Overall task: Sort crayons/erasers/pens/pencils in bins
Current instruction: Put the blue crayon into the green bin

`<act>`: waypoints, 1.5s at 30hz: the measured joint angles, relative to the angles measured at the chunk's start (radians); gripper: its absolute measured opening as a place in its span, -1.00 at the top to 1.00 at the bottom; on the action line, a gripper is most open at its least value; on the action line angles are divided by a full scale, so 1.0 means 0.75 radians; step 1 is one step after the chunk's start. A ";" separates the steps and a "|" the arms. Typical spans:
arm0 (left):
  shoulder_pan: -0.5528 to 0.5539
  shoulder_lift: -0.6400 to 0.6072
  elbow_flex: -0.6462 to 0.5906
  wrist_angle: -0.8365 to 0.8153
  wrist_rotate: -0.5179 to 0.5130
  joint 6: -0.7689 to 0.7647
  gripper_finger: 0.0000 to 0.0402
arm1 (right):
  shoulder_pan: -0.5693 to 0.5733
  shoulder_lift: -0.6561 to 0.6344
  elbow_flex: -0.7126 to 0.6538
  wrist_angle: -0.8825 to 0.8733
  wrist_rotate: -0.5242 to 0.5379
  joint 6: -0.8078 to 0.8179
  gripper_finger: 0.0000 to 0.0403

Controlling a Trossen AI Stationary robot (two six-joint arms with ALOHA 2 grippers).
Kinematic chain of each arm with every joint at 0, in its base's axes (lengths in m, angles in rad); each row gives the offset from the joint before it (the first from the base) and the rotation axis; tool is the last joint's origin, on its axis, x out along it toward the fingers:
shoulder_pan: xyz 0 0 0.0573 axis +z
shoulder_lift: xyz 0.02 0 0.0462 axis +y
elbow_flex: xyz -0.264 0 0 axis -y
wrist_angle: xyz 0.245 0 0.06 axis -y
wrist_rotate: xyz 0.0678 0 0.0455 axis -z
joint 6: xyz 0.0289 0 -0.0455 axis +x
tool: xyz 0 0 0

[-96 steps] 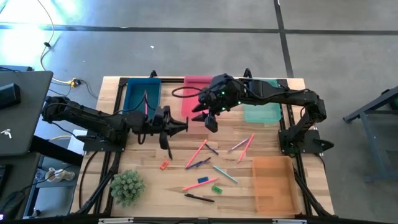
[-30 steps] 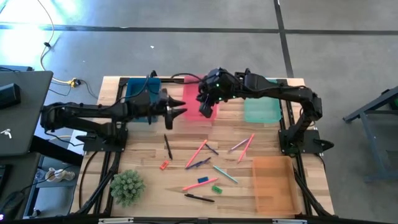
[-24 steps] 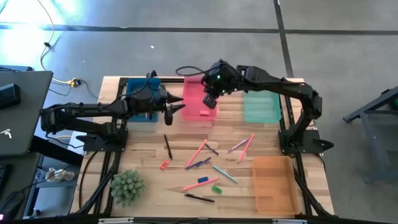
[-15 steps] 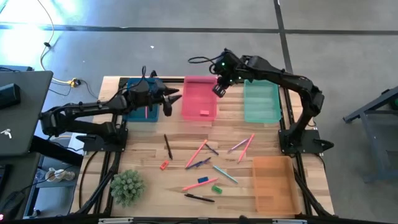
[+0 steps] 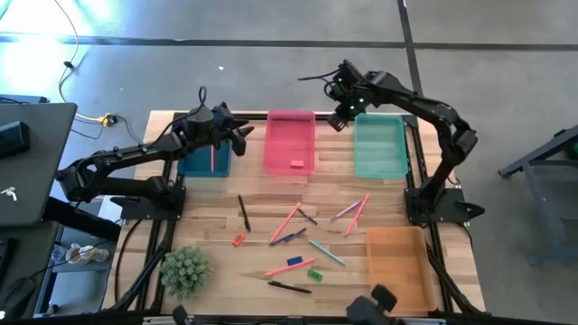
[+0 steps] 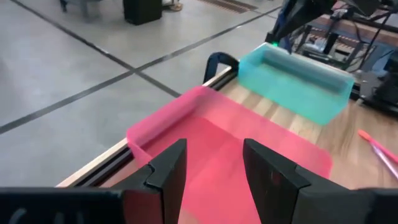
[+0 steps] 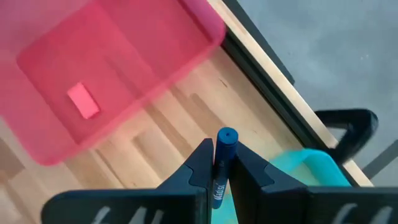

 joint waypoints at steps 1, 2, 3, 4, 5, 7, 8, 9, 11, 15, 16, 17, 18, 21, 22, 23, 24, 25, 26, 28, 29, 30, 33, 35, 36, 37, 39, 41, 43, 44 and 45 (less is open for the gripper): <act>0.007 0.000 0.000 -0.004 0.000 0.000 0.28 | -0.025 -0.010 -0.017 0.009 -0.015 -0.011 0.89; 0.014 0.000 0.000 -0.009 -0.001 0.000 0.28 | -0.051 -0.019 -0.038 0.019 -0.032 -0.020 0.89; 0.019 0.000 0.000 -0.010 -0.002 0.000 0.28 | -0.077 -0.028 -0.064 0.030 -0.039 -0.024 0.89; 0.023 0.000 0.000 -0.010 -0.002 0.000 0.28 | -0.105 -0.037 -0.090 0.041 -0.044 -0.025 0.89; 0.028 0.000 0.000 -0.010 -0.002 0.000 0.28 | -0.134 -0.047 -0.122 0.058 -0.043 -0.025 0.89; 0.032 0.000 0.000 -0.010 -0.002 0.000 0.28 | -0.188 -0.070 -0.183 0.099 -0.059 -0.023 0.89; 0.034 0.000 0.000 -0.010 -0.002 0.000 0.28 | -0.215 -0.081 -0.208 0.119 -0.074 -0.020 0.89; 0.037 0.000 0.000 -0.010 -0.002 0.000 0.28 | -0.239 -0.088 -0.232 0.139 -0.095 -0.016 0.89; 0.039 0.000 0.000 -0.012 -0.005 0.000 0.28 | -0.281 -0.094 -0.274 0.159 -0.126 -0.010 0.89; 0.038 0.000 0.000 -0.051 -0.021 0.000 0.28 | -0.343 -0.095 -0.353 0.199 -0.135 0.028 0.89; 0.038 0.000 0.000 -0.063 -0.021 0.000 0.28 | -0.355 -0.095 -0.377 0.202 -0.135 0.046 0.89; 0.038 0.001 0.000 -0.076 -0.021 0.000 0.28 | -0.363 -0.095 -0.401 0.201 -0.135 0.053 0.89; 0.038 0.001 0.000 -0.088 -0.021 0.000 0.28 | -0.370 -0.095 -0.425 0.205 -0.135 0.057 0.89; 0.038 0.001 0.000 -0.117 -0.022 0.000 0.28 | -0.380 -0.095 -0.489 0.211 -0.135 0.058 0.89; 0.038 0.001 0.000 -0.122 -0.021 0.000 0.28 | -0.380 -0.095 -0.512 0.210 -0.135 0.061 0.89; 0.038 0.001 0.000 -0.126 -0.021 0.000 0.28 | -0.380 -0.095 -0.533 0.208 -0.136 0.070 0.89; 0.038 0.001 0.000 -0.130 -0.021 0.000 0.28 | -0.380 -0.095 -0.552 0.209 -0.136 0.089 0.89; 0.038 0.001 0.000 -0.132 -0.022 0.000 0.28 | -0.380 -0.095 -0.571 0.212 -0.137 0.096 0.89; 0.038 0.001 0.000 -0.137 -0.022 0.000 0.28 | -0.380 -0.095 -0.588 0.216 -0.138 0.113 0.89; 0.038 0.001 0.000 -0.144 -0.022 0.000 0.28 | -0.380 -0.095 -0.616 0.216 -0.138 0.131 0.89; 0.038 0.001 0.000 -0.147 -0.022 0.000 0.28 | -0.380 -0.095 -0.625 0.218 -0.138 0.147 0.89; 0.038 0.001 0.000 -0.150 -0.021 0.000 0.28 | -0.380 -0.095 -0.634 0.218 -0.138 0.156 0.89; 0.038 0.001 0.000 -0.159 -0.021 0.000 0.28 | -0.379 -0.095 -0.654 0.215 -0.141 0.205 0.89; 0.038 0.001 0.000 -0.169 -0.021 0.000 0.28 | -0.379 -0.095 -0.671 0.209 -0.148 0.236 0.89; 0.038 0.001 0.000 -0.176 -0.021 0.000 0.28 | -0.379 -0.095 -0.681 0.206 -0.148 0.250 0.89; 0.037 0.001 0.000 -0.182 -0.021 0.000 0.28 | -0.379 -0.095 -0.694 0.203 -0.149 0.266 0.89; 0.037 0.001 0.000 -0.192 -0.021 0.000 0.28 | -0.379 -0.095 -0.720 0.205 -0.149 0.275 0.89; 0.037 0.001 0.000 -0.195 -0.019 0.000 0.28 | -0.377 -0.094 -0.746 0.203 -0.149 0.295 0.87; 0.037 0.001 0.000 -0.199 -0.018 0.000 0.28 | -0.369 -0.094 -0.762 0.198 -0.148 0.295 0.83; 0.037 0.001 0.000 -0.202 -0.017 0.000 0.28 | -0.366 -0.094 -0.767 0.195 -0.148 0.294 0.79; 0.037 0.001 0.000 -0.205 -0.016 0.000 0.28 | -0.360 -0.094 -0.769 0.195 -0.148 0.294 0.74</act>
